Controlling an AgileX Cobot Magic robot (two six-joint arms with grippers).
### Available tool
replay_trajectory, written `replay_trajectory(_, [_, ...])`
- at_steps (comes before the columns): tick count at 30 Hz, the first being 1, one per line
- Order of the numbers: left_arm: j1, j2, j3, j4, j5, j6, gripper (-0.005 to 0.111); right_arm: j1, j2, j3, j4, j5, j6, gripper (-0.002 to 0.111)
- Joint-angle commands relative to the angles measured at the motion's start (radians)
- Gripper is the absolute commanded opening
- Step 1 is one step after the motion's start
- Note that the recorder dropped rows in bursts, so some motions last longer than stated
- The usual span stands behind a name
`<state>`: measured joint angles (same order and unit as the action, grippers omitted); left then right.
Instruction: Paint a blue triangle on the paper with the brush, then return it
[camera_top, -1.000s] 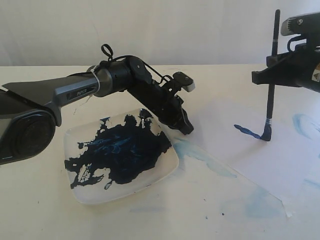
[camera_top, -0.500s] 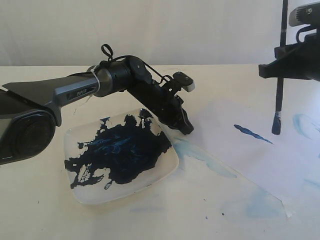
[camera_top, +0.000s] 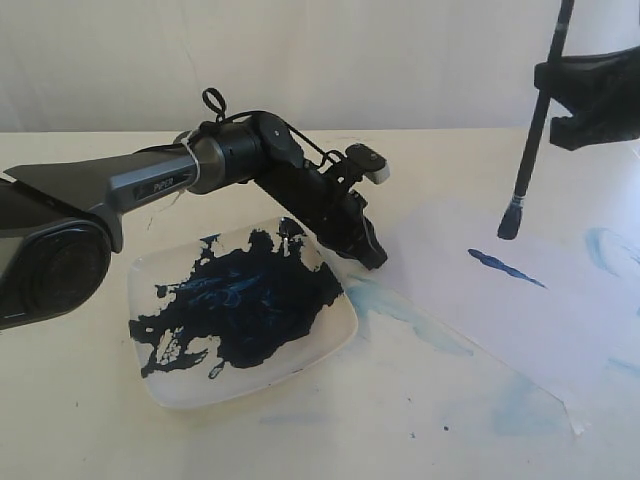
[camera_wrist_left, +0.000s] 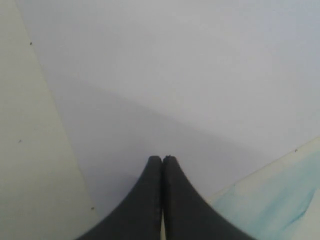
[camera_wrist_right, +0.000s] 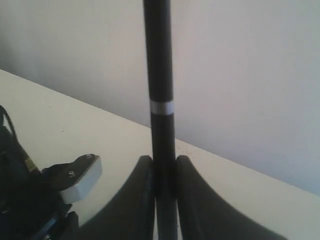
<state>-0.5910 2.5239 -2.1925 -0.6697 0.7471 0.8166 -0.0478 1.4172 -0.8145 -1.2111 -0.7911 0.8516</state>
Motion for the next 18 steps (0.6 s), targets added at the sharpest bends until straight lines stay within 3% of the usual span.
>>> replay_trajectory(1, [0.001,-0.001,-0.003,-0.003,0.035,-0.005,0.000,-0.118,0.029,-0.070,-0.230,-0.262,0.208,0.000])
replay_trajectory(6, [0.001,-0.001,-0.003,-0.003,0.039,-0.005,0.000,-0.190,0.084,-0.126,-0.420,-0.337,0.326,0.000])
replay_trajectory(14, [0.001,-0.001,-0.003,-0.003,0.039,-0.005,0.000,-0.197,0.100,-0.127,-0.375,-0.076,0.329,0.000])
replay_trajectory(18, [0.001,-0.001,-0.003,-0.003,0.039,-0.005,0.000,-0.197,0.102,-0.123,-0.370,-0.086,0.359,0.000])
